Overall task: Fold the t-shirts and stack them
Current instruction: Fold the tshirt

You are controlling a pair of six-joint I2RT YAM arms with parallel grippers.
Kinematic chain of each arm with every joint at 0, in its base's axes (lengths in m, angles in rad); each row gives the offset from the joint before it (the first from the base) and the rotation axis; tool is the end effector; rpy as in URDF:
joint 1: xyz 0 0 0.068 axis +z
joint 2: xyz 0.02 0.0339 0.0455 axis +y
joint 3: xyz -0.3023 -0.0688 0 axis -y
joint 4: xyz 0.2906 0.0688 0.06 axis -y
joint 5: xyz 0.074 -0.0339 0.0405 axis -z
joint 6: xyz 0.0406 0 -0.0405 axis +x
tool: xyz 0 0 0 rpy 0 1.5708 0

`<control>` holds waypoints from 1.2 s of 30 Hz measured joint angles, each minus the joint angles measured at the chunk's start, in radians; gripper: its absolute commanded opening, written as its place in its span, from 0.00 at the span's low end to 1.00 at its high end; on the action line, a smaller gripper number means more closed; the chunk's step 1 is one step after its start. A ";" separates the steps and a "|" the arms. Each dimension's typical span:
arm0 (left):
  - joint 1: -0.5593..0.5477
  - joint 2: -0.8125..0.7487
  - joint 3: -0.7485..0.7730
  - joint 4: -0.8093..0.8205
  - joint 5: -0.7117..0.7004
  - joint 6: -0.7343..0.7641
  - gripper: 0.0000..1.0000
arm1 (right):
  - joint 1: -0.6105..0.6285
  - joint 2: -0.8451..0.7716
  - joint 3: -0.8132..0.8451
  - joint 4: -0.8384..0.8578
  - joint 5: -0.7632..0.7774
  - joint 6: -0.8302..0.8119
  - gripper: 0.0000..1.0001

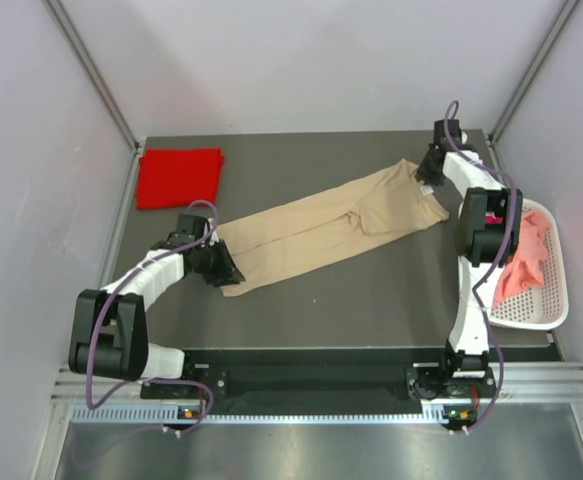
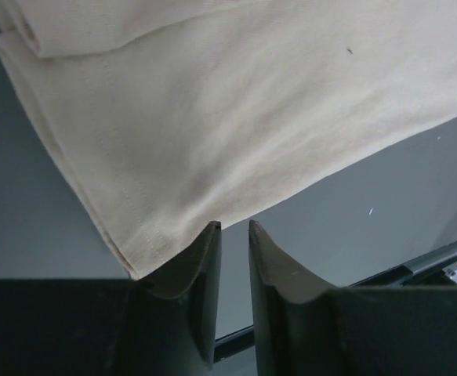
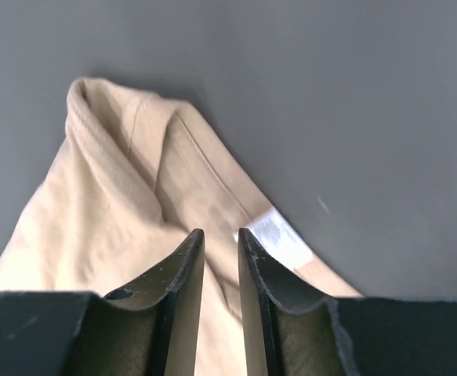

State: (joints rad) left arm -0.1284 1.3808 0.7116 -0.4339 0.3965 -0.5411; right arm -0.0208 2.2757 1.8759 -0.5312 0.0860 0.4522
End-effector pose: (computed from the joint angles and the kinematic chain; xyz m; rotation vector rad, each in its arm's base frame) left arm 0.2740 -0.0512 0.1777 -0.4327 2.7063 -0.7337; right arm 0.5750 -0.0155 0.1941 0.6199 2.4202 0.0721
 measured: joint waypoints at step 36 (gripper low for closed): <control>-0.010 -0.076 -0.080 -0.090 -0.292 -0.119 0.00 | -0.049 -0.188 -0.167 0.056 -0.095 -0.015 0.26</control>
State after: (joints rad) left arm -0.1387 1.3048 0.6315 -0.5240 0.1047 -0.6605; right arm -0.0696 2.0876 1.7084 -0.4751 -0.0090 0.4370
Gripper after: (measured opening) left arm 0.012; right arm 0.261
